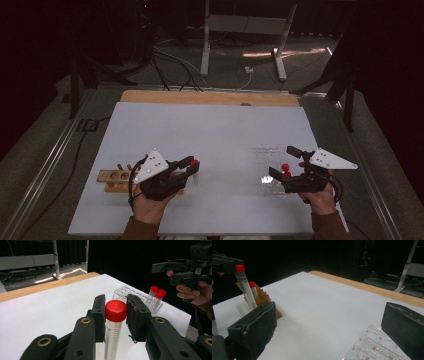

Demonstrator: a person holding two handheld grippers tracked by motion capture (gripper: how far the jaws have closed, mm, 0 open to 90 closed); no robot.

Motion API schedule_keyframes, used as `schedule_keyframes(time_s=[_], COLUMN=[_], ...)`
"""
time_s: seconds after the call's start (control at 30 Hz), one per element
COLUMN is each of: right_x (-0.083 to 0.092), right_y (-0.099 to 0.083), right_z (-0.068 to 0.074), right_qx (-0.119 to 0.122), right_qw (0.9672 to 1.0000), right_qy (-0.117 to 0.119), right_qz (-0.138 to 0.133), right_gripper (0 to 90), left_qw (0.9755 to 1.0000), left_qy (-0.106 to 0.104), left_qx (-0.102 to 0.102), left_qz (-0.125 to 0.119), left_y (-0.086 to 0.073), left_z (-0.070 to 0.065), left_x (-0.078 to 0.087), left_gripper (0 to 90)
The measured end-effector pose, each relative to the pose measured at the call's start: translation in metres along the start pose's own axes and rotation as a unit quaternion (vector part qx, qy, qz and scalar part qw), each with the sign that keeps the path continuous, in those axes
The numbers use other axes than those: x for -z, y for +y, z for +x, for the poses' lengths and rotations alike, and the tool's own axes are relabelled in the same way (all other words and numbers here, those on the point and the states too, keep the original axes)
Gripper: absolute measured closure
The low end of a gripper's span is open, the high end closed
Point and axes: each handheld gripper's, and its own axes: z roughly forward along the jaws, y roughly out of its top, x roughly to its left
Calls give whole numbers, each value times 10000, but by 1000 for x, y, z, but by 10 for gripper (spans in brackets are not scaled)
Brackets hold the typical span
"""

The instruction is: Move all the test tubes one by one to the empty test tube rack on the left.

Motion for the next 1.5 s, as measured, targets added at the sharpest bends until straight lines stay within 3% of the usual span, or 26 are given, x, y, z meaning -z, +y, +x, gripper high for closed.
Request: schedule_keyframes(time_s=[0.67, 0.9, 1.27, 1.5], right_x=[9, 10, 12, 15], right_y=[-1, -3, -4, -4], right_z=[-5, -7, -9, -11], right_qx=[-77, -110, -153, -173], right_qw=[9999, 9998, 9997, 9996], right_qy=[-91, -95, -125, -140], right_qz=[-113, -113, -132, -165], right_gripper=[0, 0, 0, 0], left_qw=[9996, 9991, 9956, 9947], left_qy=[277, 414, 918, 1015], left_qx=[-66, 37, 5, 21], left_qz=[29, 41, -166, -153], left_y=[4, 2, -2, -10], left_z=[29, 40, 49, 53], left_x=[48, 59, 67, 65], left_gripper=[710, 709, 709, 709])
